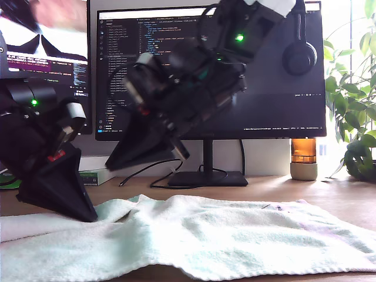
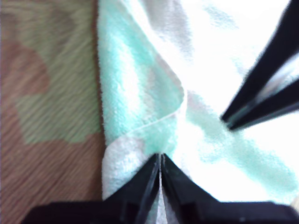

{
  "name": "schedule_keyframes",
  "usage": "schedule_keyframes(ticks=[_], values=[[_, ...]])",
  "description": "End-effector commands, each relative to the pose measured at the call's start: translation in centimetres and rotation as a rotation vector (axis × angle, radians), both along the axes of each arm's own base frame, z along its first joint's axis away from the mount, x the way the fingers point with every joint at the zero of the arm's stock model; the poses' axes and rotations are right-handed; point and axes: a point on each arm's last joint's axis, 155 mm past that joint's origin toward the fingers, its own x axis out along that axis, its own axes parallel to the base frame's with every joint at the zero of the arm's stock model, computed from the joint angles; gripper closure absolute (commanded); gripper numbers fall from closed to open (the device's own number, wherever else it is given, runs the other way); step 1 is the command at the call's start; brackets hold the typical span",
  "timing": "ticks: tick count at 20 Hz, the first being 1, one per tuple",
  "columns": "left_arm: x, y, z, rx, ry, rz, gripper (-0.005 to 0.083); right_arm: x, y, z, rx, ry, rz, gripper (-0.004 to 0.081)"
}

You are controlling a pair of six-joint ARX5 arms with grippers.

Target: Fold the tea towel to a neat square and place it to the right

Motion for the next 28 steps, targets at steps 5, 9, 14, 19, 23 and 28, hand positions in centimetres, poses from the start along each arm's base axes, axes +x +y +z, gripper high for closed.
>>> schedule_keyframes(ticks=[5, 9, 14, 19, 23, 28], values=[[-0.7, 0.1, -0.8, 0.007, 0.028, -0.001, 0.0795, 0.0, -0.3, -3.1, -0.056, 0.012, 0.0, 0.0783], [-0.7, 0.1, -0.8, 0.006, 0.027, -0.001, 0.0795, 0.4, -0.4, -4.7, -0.08, 0.012, -0.01, 0.0783], [-0.5, 0.1, -0.8, 0.004, 0.018, -0.001, 0.0795, 0.1, -0.2, -5.9, -0.092, 0.03, -0.008, 0.0783], [-0.5, -0.1, -0.6, -0.013, 0.017, -0.005, 0.0795, 0.0, -0.5, -7.5, -0.129, 0.037, -0.013, 0.0783], [-0.2, 0.2, 0.1, -0.036, 0.016, 0.01, 0.0795, -0.4, -0.9, -9.5, -0.161, 0.071, -0.012, 0.0783], [1.5, 2.3, 2.5, -0.048, -0.048, 0.092, 0.0795, -0.5, -1.1, -10.4, -0.176, 0.077, -0.01, 0.0783]])
